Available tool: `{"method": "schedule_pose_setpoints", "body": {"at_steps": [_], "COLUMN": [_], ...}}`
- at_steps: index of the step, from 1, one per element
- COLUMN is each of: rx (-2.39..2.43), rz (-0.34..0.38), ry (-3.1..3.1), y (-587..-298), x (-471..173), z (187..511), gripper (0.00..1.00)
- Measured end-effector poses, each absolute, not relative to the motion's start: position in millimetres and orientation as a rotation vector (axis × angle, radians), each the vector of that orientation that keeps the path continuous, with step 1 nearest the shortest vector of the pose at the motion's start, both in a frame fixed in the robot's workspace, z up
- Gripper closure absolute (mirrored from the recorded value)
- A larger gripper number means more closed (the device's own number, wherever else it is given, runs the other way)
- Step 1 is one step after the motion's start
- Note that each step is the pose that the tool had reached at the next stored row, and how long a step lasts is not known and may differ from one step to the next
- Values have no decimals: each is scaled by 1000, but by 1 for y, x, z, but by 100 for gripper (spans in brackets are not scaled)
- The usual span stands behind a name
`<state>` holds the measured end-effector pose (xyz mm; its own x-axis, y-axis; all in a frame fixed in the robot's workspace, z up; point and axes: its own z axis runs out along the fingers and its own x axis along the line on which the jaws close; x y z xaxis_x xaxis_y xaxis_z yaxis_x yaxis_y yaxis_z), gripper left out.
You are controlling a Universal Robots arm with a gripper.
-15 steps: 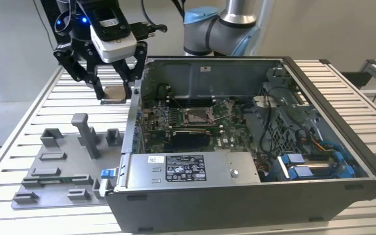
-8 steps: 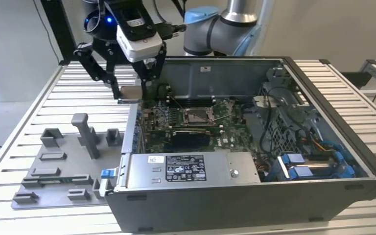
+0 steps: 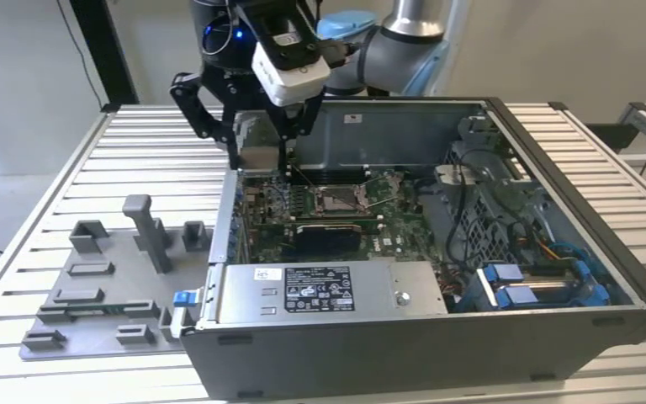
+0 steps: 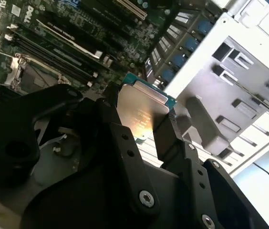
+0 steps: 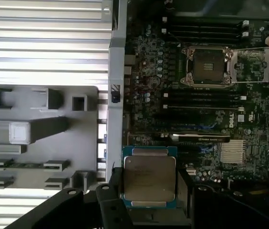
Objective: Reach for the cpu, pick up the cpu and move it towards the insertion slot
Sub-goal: 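Pick up the cpu and move it towards the insertion slot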
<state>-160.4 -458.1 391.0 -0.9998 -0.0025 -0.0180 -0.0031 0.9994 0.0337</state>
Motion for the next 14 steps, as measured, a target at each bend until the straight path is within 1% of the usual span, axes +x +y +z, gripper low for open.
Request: {"method": "schedule_pose_setpoints", "body": {"at_steps": [14], "rx": [-4], "rz": [53], "ry": [3123], "y": [-458], "x": [-97], "z": [391], "gripper": [100]}}
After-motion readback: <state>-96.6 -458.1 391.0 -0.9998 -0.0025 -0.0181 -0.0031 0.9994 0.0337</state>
